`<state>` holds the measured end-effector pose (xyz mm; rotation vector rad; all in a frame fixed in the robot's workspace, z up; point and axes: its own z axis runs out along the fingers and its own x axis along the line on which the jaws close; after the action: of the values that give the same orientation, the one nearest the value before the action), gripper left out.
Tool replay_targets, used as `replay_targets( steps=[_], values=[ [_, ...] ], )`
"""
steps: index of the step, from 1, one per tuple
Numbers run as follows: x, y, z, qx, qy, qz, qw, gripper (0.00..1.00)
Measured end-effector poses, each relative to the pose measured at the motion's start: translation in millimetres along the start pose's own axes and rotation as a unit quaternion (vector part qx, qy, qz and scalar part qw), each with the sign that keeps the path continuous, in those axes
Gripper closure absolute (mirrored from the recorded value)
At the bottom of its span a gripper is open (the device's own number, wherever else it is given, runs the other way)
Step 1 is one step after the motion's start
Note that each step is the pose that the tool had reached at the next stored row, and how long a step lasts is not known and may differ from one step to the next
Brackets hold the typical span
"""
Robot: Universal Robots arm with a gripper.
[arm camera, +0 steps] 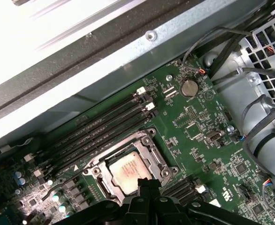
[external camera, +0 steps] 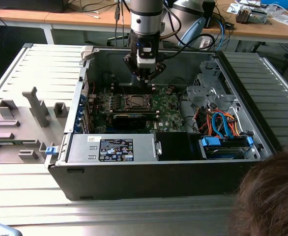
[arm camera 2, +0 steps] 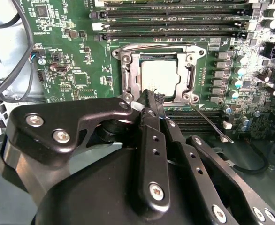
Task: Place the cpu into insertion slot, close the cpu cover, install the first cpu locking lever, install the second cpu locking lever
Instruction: 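Install the first cpu locking lever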
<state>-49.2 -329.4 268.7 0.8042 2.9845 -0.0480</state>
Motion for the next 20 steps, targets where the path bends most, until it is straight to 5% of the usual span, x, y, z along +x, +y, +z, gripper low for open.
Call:
replay_targets(
  steps=[20],
  values=[
    [0.0,0.0,0.0,-0.0015,-0.0004,-0.026,0.99966,0.89]
  ],
)
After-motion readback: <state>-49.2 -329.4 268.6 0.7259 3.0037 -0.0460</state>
